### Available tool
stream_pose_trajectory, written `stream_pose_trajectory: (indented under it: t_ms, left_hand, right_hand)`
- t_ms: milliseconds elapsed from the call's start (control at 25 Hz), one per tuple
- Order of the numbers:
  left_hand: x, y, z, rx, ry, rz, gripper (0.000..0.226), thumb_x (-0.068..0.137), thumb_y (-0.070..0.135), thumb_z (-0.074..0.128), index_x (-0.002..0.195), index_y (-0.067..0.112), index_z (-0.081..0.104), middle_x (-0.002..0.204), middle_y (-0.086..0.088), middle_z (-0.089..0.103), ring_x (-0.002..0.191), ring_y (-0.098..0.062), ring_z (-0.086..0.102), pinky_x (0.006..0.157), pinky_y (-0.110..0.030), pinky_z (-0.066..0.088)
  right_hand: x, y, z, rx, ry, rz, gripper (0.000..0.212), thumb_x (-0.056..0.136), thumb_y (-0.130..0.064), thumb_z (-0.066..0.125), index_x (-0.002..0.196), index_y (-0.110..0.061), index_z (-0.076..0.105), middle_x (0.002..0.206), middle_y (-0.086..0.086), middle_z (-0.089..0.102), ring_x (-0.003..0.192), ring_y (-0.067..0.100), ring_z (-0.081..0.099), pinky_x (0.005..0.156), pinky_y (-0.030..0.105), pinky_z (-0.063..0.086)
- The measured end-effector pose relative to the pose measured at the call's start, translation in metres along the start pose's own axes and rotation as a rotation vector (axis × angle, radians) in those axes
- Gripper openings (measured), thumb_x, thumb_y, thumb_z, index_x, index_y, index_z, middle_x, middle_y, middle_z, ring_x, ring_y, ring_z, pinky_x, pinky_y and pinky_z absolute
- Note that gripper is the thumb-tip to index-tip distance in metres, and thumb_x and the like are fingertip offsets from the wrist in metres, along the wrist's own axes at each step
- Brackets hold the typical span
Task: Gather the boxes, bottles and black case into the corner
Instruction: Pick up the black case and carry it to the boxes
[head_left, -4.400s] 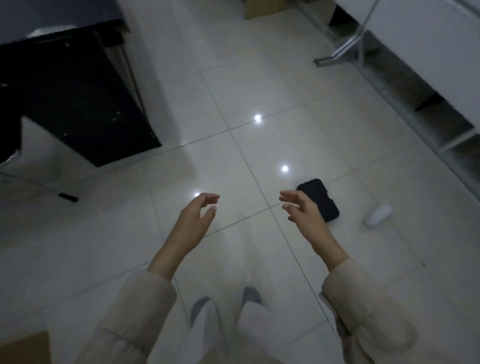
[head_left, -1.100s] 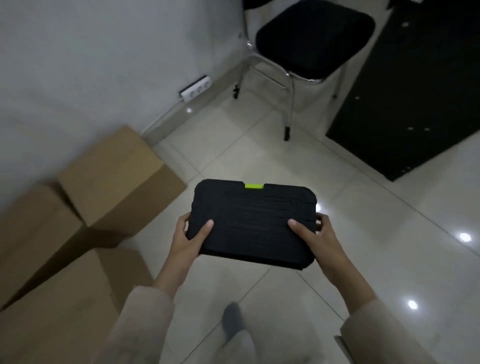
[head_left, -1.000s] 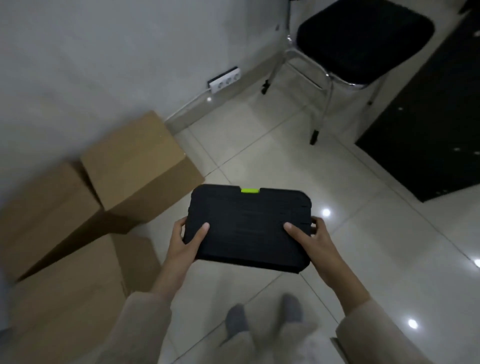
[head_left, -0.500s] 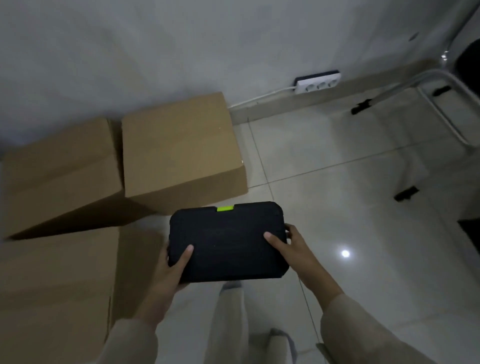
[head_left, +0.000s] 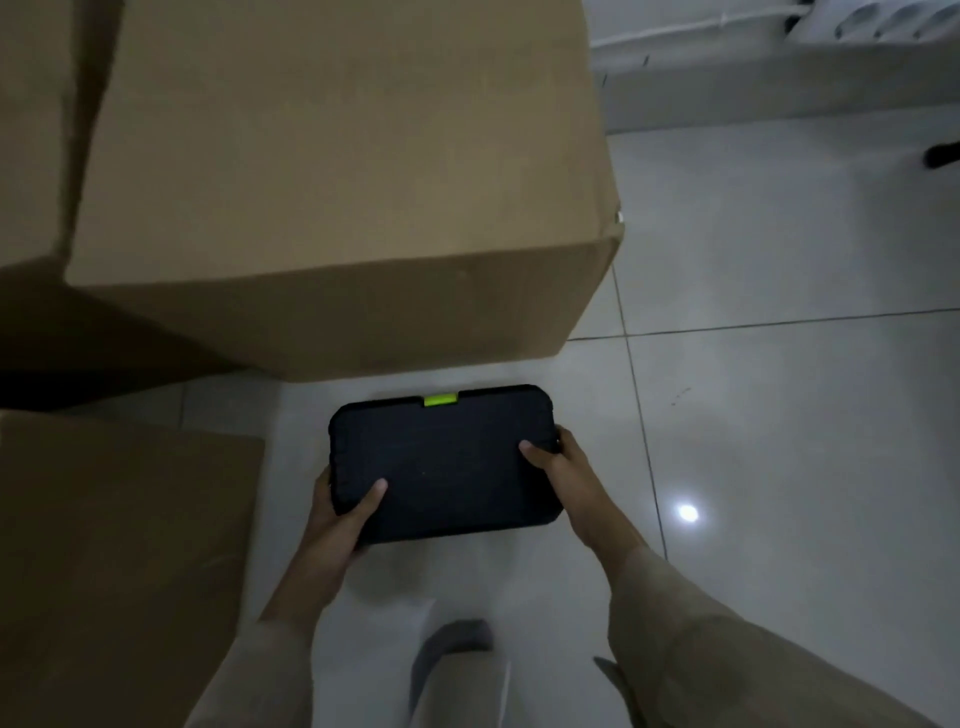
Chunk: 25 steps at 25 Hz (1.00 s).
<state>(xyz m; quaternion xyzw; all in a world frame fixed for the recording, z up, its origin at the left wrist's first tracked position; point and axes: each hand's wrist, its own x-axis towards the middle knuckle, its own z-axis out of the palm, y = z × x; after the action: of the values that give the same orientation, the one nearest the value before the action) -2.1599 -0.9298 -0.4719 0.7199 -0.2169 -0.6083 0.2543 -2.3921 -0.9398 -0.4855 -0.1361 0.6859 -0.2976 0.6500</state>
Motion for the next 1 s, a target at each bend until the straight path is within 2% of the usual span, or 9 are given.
stream_pose_trajectory:
  t_ms: [120,240,360,440,560,680,800,880,1000]
  left_hand:
    - [0.006,-0.003,0.002,0.064,0.002,0.023,0.063,0.087,0.023,0.06,0.141,0.031,0.029,0.128,0.005,0.045,0.117,-0.021,0.046,0.093,-0.039,0.044]
    - [-0.011,0.017,-0.001,0.101,0.002,0.036,0.057,0.09,0.022,0.056,0.142,0.024,0.033,0.137,0.002,0.044,0.126,-0.02,0.044,0.102,-0.036,0.04]
    - [-0.054,0.061,-0.002,0.159,0.009,0.113,0.043,0.093,0.018,0.05,0.136,0.015,0.042,0.139,-0.003,0.046,0.128,-0.02,0.044,0.105,-0.033,0.038]
    - [-0.094,0.102,-0.006,0.196,0.005,0.166,0.038,0.094,0.017,0.048,0.132,0.014,0.047,0.13,-0.001,0.048,0.122,-0.014,0.044,0.096,-0.025,0.037]
    - [-0.166,0.172,-0.039,0.202,0.068,0.247,0.029,0.095,0.014,0.046,0.123,0.011,0.053,0.125,-0.006,0.053,0.113,-0.016,0.051,0.093,-0.026,0.041]
    - [-0.245,0.235,-0.086,0.173,0.156,0.347,0.02,0.094,0.015,0.047,0.112,0.015,0.057,0.112,-0.005,0.059,0.096,-0.012,0.058,0.076,-0.016,0.046]
    - [-0.329,0.287,-0.132,0.211,0.293,0.449,0.025,0.095,0.015,0.046,0.115,0.01,0.059,0.111,-0.004,0.058,0.104,-0.014,0.052,0.082,-0.021,0.036]
    - [-0.381,0.31,-0.157,0.235,0.378,0.488,0.027,0.095,0.016,0.045,0.116,0.007,0.059,0.11,-0.004,0.058,0.103,-0.013,0.049,0.083,-0.019,0.032]
    - [-0.46,0.327,-0.186,0.215,0.46,0.531,0.027,0.095,0.02,0.046,0.115,0.008,0.061,0.114,-0.007,0.061,0.106,-0.017,0.052,0.085,-0.021,0.034]
  right_hand:
    - [-0.002,0.001,0.001,-0.048,-0.015,0.002,0.046,0.092,-0.013,0.052,0.136,-0.016,0.037,0.128,0.002,0.051,0.106,0.021,0.051,0.086,0.03,0.042]
    - [-0.03,-0.011,0.004,-0.129,-0.053,0.024,0.051,0.095,-0.015,0.047,0.143,-0.015,0.03,0.144,0.005,0.042,0.124,0.023,0.045,0.1,0.032,0.04]
    - [-0.08,-0.051,0.022,-0.273,-0.104,0.023,0.048,0.098,-0.016,0.042,0.144,-0.008,0.031,0.148,0.007,0.036,0.136,0.021,0.035,0.105,0.022,0.028]
    - [-0.123,-0.086,0.039,-0.328,-0.119,-0.038,0.042,0.098,-0.013,0.04,0.139,-0.006,0.038,0.144,0.008,0.041,0.129,0.018,0.041,0.096,0.015,0.029]
    - [-0.201,-0.153,0.065,-0.341,-0.133,-0.115,0.035,0.098,-0.012,0.039,0.132,-0.007,0.047,0.137,0.009,0.049,0.113,0.013,0.045,0.093,0.019,0.033]
    - [-0.282,-0.225,0.086,-0.395,-0.181,-0.238,0.033,0.098,-0.013,0.039,0.129,-0.006,0.049,0.133,0.008,0.05,0.115,0.014,0.045,0.09,0.023,0.033]
    - [-0.366,-0.29,0.102,-0.439,-0.222,-0.424,0.03,0.097,-0.008,0.039,0.123,0.0,0.053,0.131,0.013,0.053,0.116,0.018,0.048,0.083,0.021,0.037]
    - [-0.42,-0.32,0.11,-0.469,-0.246,-0.506,0.03,0.096,-0.007,0.04,0.122,0.0,0.054,0.128,0.015,0.056,0.106,0.016,0.048,0.078,0.021,0.039]
    - [-0.496,-0.341,0.119,-0.523,-0.31,-0.602,0.03,0.097,-0.013,0.039,0.122,-0.008,0.054,0.126,0.009,0.056,0.11,0.017,0.049,0.093,0.029,0.038]
